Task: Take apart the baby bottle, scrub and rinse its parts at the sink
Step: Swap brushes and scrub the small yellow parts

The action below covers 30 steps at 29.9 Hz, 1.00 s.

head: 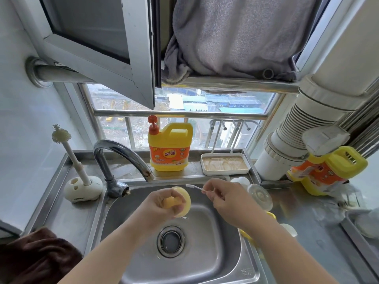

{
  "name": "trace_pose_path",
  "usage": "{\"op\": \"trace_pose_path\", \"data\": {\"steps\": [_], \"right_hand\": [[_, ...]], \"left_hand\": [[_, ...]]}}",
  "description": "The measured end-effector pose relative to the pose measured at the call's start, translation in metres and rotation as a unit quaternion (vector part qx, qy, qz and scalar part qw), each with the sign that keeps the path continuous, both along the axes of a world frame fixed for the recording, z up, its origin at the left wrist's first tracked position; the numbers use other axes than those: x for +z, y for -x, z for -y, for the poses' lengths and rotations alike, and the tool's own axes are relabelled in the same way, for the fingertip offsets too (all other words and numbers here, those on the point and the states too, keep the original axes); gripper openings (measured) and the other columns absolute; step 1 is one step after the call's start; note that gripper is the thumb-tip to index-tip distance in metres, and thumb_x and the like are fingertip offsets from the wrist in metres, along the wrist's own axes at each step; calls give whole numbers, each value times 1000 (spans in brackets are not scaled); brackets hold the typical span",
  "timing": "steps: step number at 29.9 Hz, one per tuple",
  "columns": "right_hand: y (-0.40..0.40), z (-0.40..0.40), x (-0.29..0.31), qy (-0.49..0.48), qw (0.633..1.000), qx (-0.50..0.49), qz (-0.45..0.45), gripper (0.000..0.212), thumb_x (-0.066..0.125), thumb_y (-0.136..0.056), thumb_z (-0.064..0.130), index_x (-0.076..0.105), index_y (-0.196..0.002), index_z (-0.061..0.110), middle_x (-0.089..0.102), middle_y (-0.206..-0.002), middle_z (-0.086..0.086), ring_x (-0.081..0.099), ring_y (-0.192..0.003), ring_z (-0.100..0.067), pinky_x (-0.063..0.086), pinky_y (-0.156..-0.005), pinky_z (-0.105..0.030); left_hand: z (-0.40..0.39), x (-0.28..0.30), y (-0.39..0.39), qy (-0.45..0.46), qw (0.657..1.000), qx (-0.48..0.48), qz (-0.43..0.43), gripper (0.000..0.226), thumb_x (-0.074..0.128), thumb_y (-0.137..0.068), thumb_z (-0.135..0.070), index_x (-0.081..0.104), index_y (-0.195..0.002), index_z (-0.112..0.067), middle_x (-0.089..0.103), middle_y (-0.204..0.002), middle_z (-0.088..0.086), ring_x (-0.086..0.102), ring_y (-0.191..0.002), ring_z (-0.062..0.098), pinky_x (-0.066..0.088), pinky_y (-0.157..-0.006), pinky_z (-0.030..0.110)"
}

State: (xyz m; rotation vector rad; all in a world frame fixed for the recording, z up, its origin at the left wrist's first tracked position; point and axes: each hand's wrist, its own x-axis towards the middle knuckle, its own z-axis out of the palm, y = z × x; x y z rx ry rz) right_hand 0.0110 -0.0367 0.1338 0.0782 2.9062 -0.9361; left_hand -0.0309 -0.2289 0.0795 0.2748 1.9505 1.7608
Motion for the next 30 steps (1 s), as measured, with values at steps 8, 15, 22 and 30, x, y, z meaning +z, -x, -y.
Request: {"op": "trace_pose_path", "data": {"steps": [8,15,22,30], "right_hand": [[-2,1,-2,46,999,-16,-12,12,56,-91,21,68,-91,24,63,-69,3,46,-54,-3,41,-59,-20],[-9,-1,11,-14,999,2,-48,10,60,-88,31,69,-85,30,59,-73,18,53,-72,1,45,-70,-21],[-9,7,18,-88,995,21,-51,15,54,-88,38,67,-92,32,55,-76,18,48,-79,0,39,-67,-22],[-6,-4,25,-119,993,4,0,16,55,-88,41,67,-88,30,58,-76,14,53,-77,-5,42,-65,-23]], "left_hand": [[0,11,-8,-131,990,13,51,13,68,-71,-31,71,-75,-18,67,-83,1,58,-73,15,49,-61,24],[-5,13,-3,-64,996,40,39,45,71,-77,4,57,-113,-18,63,-89,12,62,-72,13,49,-57,22],[-16,14,-9,27,999,0,-28,32,73,-76,0,72,-91,-28,72,-91,2,63,-77,12,51,-65,21],[-16,22,-6,71,993,-3,-91,15,75,-76,-8,66,-71,-19,60,-58,-8,50,-53,3,41,-55,15]]}}
